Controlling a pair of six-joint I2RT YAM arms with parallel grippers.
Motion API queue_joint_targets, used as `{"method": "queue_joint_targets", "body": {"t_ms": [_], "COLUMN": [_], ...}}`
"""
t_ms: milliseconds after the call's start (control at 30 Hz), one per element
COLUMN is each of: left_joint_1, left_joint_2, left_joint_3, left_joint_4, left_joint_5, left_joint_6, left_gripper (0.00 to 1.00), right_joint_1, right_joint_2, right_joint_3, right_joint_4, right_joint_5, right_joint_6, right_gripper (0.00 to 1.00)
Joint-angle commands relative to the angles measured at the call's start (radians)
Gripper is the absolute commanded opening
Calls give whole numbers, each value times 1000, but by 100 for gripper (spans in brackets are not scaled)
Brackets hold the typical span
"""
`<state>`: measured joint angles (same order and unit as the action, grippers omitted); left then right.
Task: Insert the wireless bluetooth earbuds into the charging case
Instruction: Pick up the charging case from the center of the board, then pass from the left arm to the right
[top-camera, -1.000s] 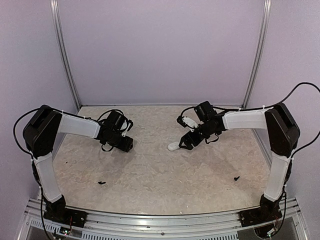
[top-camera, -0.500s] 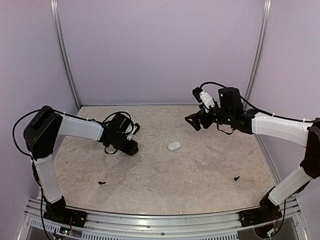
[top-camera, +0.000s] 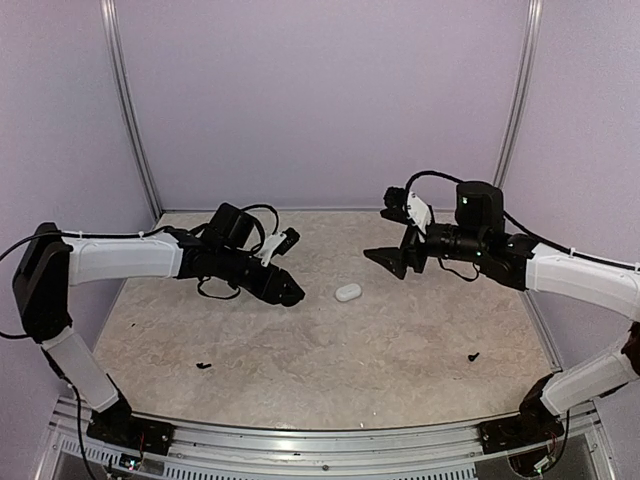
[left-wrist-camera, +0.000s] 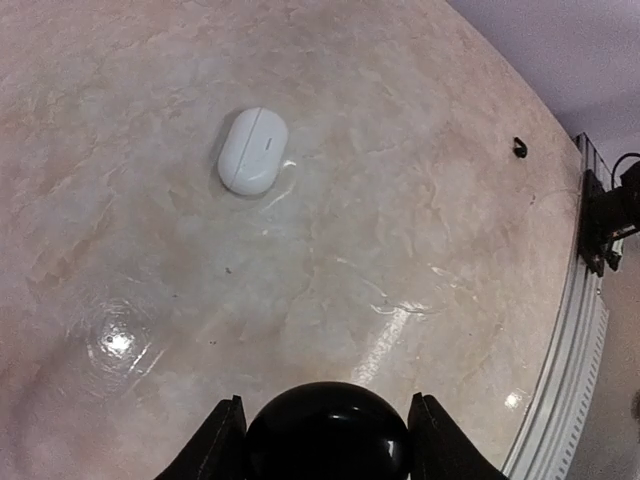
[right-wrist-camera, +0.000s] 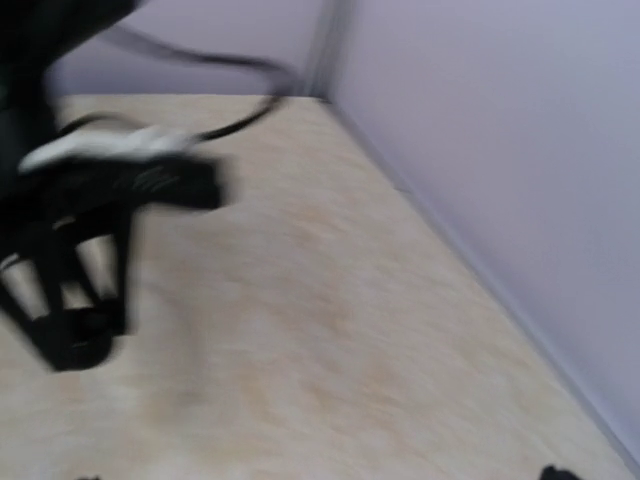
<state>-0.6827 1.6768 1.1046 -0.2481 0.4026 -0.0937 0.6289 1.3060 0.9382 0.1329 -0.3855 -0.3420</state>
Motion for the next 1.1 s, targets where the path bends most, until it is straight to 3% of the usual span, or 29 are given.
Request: {"method": "queue_joint_targets", "body": {"t_ms": [0,233,333,567,1067], "left_joint_1": [-6,-28,-67,-139,-167], "left_joint_2": [-87,-106,-82,-40,-40], "left_joint_3": [-6,-29,-20,0,13], "left_joint_4": [1,50,20,8,16], "left_joint_5": [292,594,659,724,774], "left_joint_6": [-29,-67,-36,-17,-12], "left_gripper": [34,34,34,33,33], "right_joint_1": [116,309,377,464,540], "right_joint_2": [-13,6,11,49,46], "right_joint_3": [-1,29,47,83,83], "right_joint_4": [-97,-209,-237,-300,-384], "right_joint_5": [-5,44,55,54,96], "right_joint_6": [-135,-254,-285,-312,-321], "right_gripper": [91,78,73,59,50]}}
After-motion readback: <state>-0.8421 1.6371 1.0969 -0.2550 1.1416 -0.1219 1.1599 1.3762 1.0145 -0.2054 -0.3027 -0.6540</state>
